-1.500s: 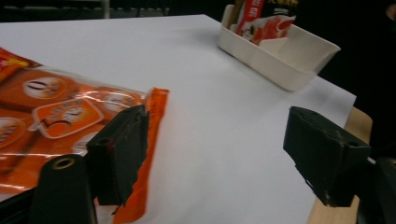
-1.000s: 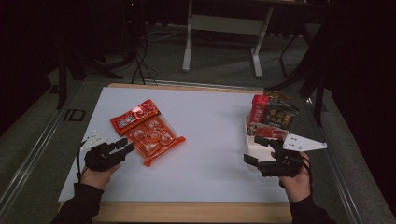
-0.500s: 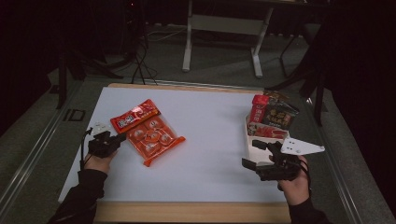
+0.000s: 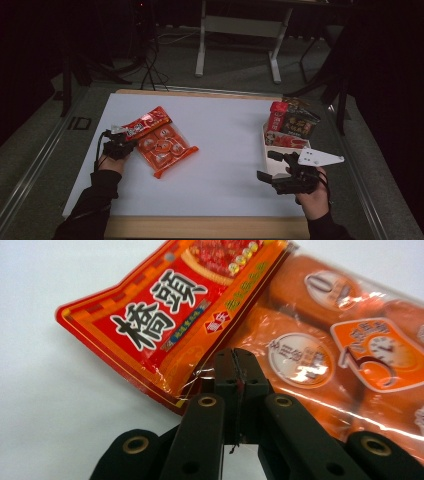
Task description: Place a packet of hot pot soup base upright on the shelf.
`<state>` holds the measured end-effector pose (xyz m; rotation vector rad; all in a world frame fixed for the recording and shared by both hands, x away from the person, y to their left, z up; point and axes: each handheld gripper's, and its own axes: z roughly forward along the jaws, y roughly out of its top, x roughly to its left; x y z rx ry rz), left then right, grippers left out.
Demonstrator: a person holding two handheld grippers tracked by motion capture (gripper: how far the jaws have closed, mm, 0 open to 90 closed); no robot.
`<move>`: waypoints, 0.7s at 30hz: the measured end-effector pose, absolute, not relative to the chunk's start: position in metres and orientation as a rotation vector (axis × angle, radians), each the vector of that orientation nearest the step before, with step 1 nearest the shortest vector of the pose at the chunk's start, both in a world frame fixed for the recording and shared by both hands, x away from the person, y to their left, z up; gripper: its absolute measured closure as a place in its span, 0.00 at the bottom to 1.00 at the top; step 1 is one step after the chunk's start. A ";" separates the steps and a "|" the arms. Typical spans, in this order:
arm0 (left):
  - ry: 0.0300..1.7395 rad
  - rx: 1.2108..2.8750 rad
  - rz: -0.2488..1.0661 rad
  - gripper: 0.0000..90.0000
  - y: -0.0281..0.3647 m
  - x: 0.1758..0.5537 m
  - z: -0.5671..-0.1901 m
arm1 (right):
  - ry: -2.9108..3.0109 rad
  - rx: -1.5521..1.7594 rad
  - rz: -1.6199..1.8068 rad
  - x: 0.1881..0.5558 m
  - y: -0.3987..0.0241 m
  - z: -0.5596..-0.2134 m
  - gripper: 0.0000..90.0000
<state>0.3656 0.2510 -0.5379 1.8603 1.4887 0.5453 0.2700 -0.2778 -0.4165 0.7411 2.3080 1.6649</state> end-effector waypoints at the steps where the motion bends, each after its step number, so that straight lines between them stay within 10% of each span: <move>1: 1.489 1.867 0.541 1.00 0.251 0.367 -0.539 | 2.308 0.737 1.661 0.270 -0.278 -0.416 0.20; 21: 1.456 1.931 0.511 1.00 0.231 0.389 -0.542 | 2.322 0.721 1.655 0.268 -0.273 -0.416 0.20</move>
